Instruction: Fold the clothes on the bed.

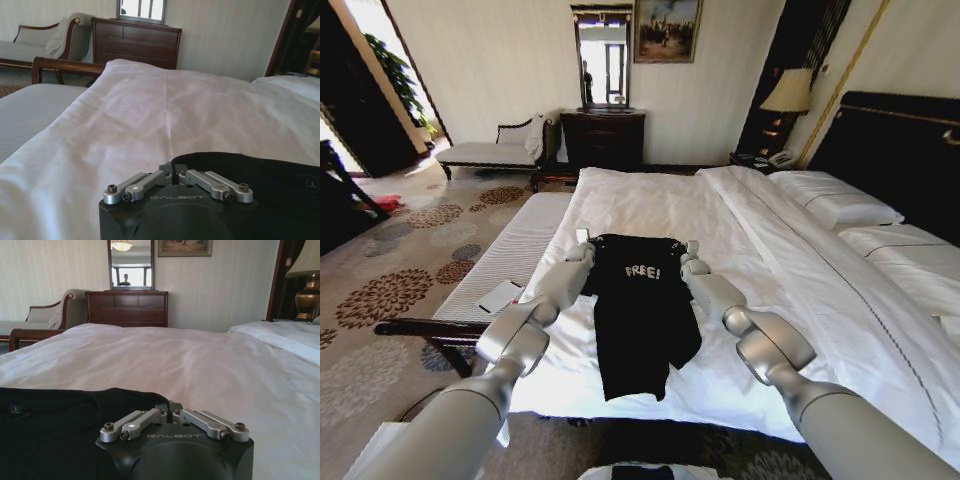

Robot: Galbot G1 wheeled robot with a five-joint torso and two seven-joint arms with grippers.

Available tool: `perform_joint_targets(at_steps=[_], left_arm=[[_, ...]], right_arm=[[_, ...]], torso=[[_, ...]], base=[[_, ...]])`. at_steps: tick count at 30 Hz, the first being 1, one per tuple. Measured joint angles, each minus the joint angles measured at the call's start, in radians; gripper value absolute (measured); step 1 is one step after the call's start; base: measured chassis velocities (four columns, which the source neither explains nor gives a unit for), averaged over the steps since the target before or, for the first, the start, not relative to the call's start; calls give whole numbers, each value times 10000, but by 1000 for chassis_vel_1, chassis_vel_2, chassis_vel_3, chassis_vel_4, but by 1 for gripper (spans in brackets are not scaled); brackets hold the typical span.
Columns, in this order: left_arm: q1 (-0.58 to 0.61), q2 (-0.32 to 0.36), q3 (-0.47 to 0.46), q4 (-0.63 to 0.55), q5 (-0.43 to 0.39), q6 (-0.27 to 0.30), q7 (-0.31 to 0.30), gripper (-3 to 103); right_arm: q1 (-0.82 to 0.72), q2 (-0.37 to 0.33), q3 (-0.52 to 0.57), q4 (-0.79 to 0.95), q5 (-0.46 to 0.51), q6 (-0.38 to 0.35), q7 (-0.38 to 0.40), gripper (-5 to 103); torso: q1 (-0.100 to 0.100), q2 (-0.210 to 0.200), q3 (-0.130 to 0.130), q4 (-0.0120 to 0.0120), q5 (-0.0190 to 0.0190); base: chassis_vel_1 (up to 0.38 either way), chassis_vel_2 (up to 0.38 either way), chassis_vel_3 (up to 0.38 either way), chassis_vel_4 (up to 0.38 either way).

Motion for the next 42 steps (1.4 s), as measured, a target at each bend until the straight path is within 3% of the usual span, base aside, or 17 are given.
perform_joint_targets(at_steps=[5, 6, 11, 14, 15, 17, 18, 20, 22, 23, 25, 30, 32, 35, 38, 40, 42], left_arm=[[206, 92, -31, -75, 41, 204, -3, 0], [279, 103, -9, -104, 45, 285, -5, 0], [435, 93, 93, -201, 109, 501, -35, 0], [454, 72, 146, -264, 112, 590, -42, 11], [453, 43, 174, -302, 112, 610, -63, 16], [440, 17, 179, -326, 109, 616, -98, 22], [391, -11, 167, -356, 99, 621, -172, 26], [292, -21, 89, -372, 82, 642, -280, 38], [260, -21, 59, -371, 74, 650, -313, 38], [170, 22, -8, -359, 20, 685, -435, 48], [144, 59, -23, -357, -2, 703, -500, 48], [211, 312, -134, -511, -246, 779, -1008, 76], [264, 372, -132, -558, -289, 794, -1053, 76], [378, 509, -97, -785, -396, 821, -1150, 86], [766, 960, 219, -1948, -931, 914, -1477, 98], [827, 1072, 301, -2152, -990, 923, -1509, 98], [1290, 1979, 833, -3502, -1191, 969, -1644, 100]], right_arm=[[-122, -21, -23, 143, -193, -360, -128, -3], [-202, -78, -85, 260, -225, -516, -166, 8], [-402, -163, -150, 497, -230, -789, -217, 24], [-452, -216, -201, 632, -193, -891, -271, 29], [-452, -227, -209, 672, -120, -929, -287, 40], [-440, -226, -209, 675, -28, -939, -288, 40], [-405, -224, -199, 675, 93, -928, -288, 51], [-341, -226, -177, 745, 309, -865, -244, 56], [-329, -226, -168, 780, 377, -865, -204, 61], [-279, -245, -134, 935, 662, -977, 19, 67], [-264, -268, -125, 998, 747, -1039, 109, 73], [-429, -644, -104, 1859, 1764, -1549, 832, 94], [-458, -728, -105, 1992, 1936, -1671, 928, 97], [-509, -997, -396, 2210, 1903, -1936, 914, 99], [-802, -1711, -790, 2993, 1882, -2095, 802, 100], [-882, -1848, -787, 3194, 1979, -2155, 838, 100], [-1337, -2623, -625, 4134, 2332, -2429, 1012, 100]], torso=[[0, 0, -1, 0, 0], [0, 0, -1, -1, -2], [0, 0, 0, -5, 0], [0, 0, -1, -2, 1], [0, 0, -1, -2, 0], [0, 0, 0, -2, -1], [0, 0, 0, -4, 0], [0, 0, -1, -6, 0], [0, 0, -1, -5, 0], [0, 0, 0, -4, 1], [0, 0, -1, -2, 0], [-1, 0, -1, -2, 1], [0, 0, 0, -3, 0], [0, 0, 0, -1, 0], [1, 0, 0, -2, -2], [1, 0, -1, -6, -1], [0, 0, -1, -12, 2]], base=[[0, 0, 0, 0], [0, 0, 0, 0], [0, 0, 0, 0], [0, 0, 0, 0], [0, 0, 0, 0], [0, 0, 0, 0], [0, 0, 0, 0], [0, 0, 0, 0], [0, 0, 0, 0], [0, 0, 0, 0], [0, 0, 0, 0], [0, 0, 0, 0], [0, 0, 0, 0], [0, 0, 0, 0], [0, 0, 0, 0], [0, 0, 0, 0], [0, 0, 0, 0]])
